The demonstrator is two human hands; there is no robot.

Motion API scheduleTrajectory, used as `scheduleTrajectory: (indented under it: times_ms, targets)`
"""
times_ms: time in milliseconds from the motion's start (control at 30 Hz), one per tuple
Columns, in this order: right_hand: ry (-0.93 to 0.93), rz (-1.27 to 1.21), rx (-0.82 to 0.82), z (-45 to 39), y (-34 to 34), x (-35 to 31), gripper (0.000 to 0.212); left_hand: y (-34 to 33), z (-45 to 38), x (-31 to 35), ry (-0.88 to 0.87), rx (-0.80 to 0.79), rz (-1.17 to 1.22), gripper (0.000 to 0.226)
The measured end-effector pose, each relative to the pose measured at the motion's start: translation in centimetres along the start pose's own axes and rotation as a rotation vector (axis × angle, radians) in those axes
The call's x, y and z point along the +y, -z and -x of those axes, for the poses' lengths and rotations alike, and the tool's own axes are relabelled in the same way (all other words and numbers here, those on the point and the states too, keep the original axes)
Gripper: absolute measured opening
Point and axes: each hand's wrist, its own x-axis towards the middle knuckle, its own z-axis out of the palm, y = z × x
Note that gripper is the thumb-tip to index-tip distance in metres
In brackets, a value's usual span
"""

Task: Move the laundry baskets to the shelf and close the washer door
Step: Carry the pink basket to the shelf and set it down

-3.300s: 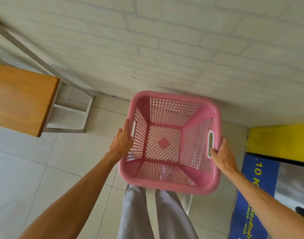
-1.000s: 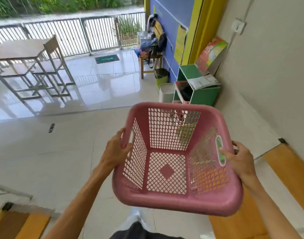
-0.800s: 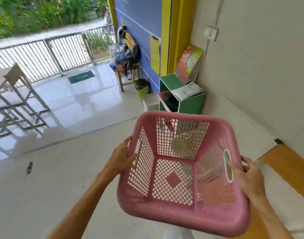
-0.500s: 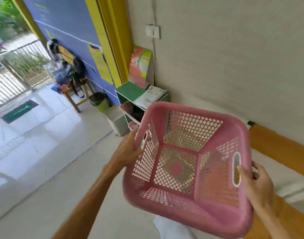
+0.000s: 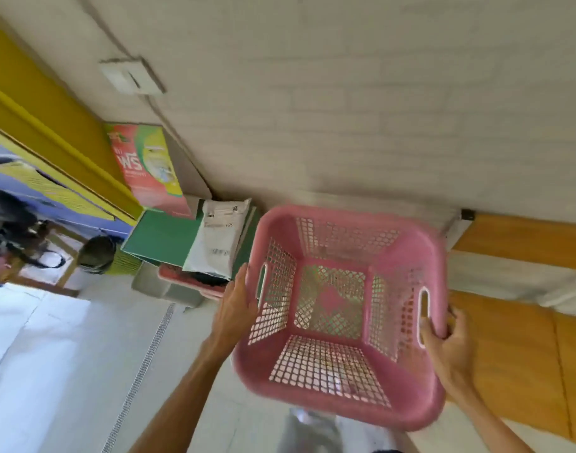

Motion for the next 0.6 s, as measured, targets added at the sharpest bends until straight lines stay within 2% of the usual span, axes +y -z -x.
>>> scheduleTrajectory:
  times_ms: [300, 433, 533, 600]
  targets:
    - [-0.089, 0.237, 0.037, -4.2, -7.0, 3.6, 0.038, -7.4, -9.9, -4.6, -0.008, -0.252, -0.109, 0.082]
    - [-0.112, 0.417, 0.012, -6.0, -9.5, 6.6, 0.042, -12.2, -12.1, -8.0, -0.061, -0.330, -0.096, 0.072]
    - [-0.188, 0.541, -0.022, -7.7, -11.5, 10.5, 0.048, -16.8, -14.1, -11.1, -0.109, -0.334, -0.145, 0.068]
    - [-0.202, 0.620, -0.054, -8.9, -13.1, 12.9, 0.042, -19.5, -15.4, -12.7, -0.121, -0.337, -0.155, 0.069]
